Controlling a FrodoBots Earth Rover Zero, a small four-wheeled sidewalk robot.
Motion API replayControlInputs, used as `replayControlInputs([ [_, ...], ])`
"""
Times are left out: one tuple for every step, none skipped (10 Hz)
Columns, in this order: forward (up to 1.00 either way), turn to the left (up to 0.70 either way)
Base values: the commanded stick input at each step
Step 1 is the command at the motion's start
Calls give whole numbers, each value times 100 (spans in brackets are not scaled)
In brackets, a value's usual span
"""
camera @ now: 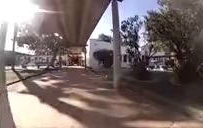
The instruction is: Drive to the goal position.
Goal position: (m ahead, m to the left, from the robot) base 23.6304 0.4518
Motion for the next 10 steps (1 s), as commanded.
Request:
replayControlInputs([
  [50,0],
  [50,0],
  [50,3],
  [50,41],
  [50,50],
  [50,47],
  [50,24],
  [50,0],
  [50,14],
  [50,50],
])
